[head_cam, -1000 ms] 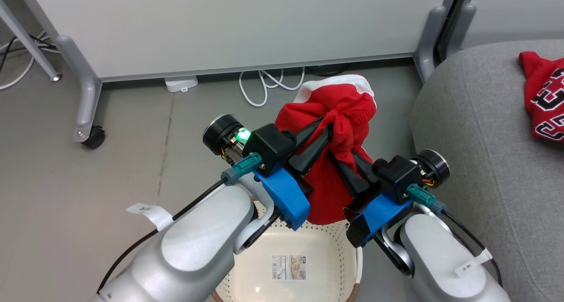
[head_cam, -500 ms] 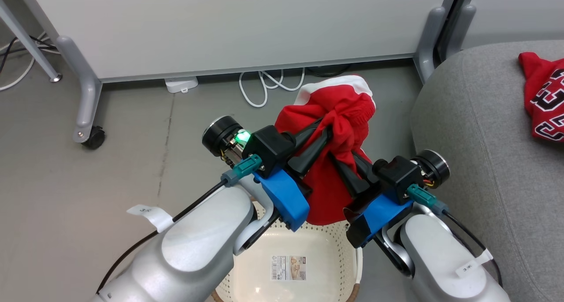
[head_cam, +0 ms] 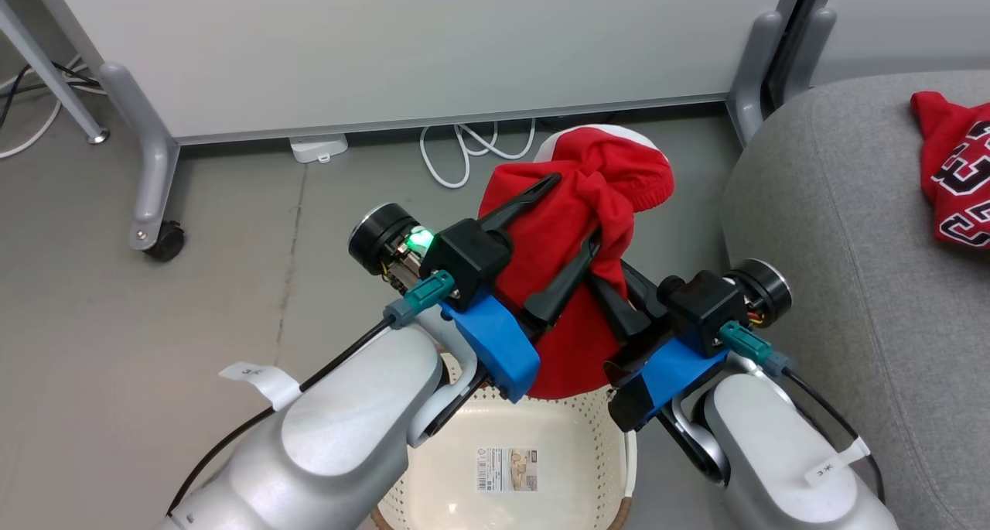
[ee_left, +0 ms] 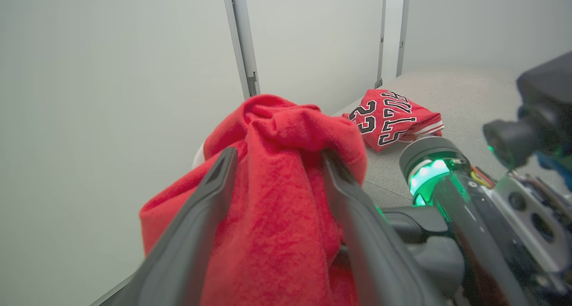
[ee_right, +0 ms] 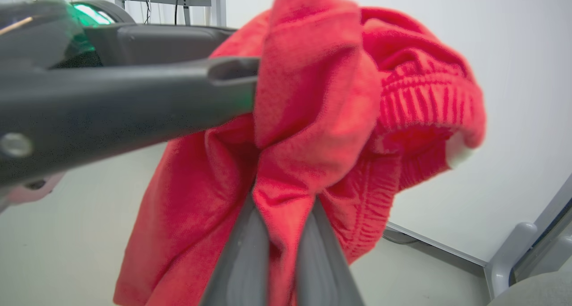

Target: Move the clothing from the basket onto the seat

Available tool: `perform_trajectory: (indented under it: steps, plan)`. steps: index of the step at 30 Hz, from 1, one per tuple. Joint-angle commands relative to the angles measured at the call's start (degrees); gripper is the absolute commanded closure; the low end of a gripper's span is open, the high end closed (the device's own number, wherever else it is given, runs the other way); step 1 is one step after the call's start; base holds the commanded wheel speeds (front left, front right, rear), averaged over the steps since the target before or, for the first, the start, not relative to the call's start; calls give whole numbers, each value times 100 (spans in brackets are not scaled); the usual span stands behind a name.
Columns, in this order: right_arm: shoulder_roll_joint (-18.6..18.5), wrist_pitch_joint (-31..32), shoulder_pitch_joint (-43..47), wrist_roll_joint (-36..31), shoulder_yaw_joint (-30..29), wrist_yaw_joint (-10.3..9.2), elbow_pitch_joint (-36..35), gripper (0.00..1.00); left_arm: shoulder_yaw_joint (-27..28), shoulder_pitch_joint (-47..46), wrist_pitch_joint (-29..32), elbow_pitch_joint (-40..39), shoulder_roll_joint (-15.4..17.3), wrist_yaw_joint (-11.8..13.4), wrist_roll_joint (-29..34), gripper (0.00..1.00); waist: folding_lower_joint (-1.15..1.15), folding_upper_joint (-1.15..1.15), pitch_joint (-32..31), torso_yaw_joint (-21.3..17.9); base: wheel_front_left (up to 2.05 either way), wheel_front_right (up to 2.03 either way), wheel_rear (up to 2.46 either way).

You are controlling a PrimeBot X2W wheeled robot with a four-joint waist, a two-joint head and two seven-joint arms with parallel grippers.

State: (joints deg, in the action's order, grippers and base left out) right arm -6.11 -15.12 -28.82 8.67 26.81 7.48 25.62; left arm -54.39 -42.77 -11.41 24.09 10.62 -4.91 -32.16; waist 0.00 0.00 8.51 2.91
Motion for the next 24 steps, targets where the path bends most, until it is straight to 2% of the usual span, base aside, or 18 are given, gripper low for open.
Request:
perform_trajectory:
  steps: [1, 13, 24]
  plan:
    - [-27, -4, 74, 7, -36, 2, -48, 100, 0, -73, -38, 10, 37, 34, 42, 0, 0, 0, 16, 1, 0, 0, 0]
    - [-99, -4, 229, -50, -622, 2, -309, 100, -1, -62, -118, -21, 133, 145, 82, 0, 0, 0, 177, -96, 0, 0, 0]
    - [-47, -4, 365, -122, -1174, 3, -539, 100, -77, -60, -139, -115, 238, 197, 139, 0, 0, 0, 408, -654, 0, 0, 0]
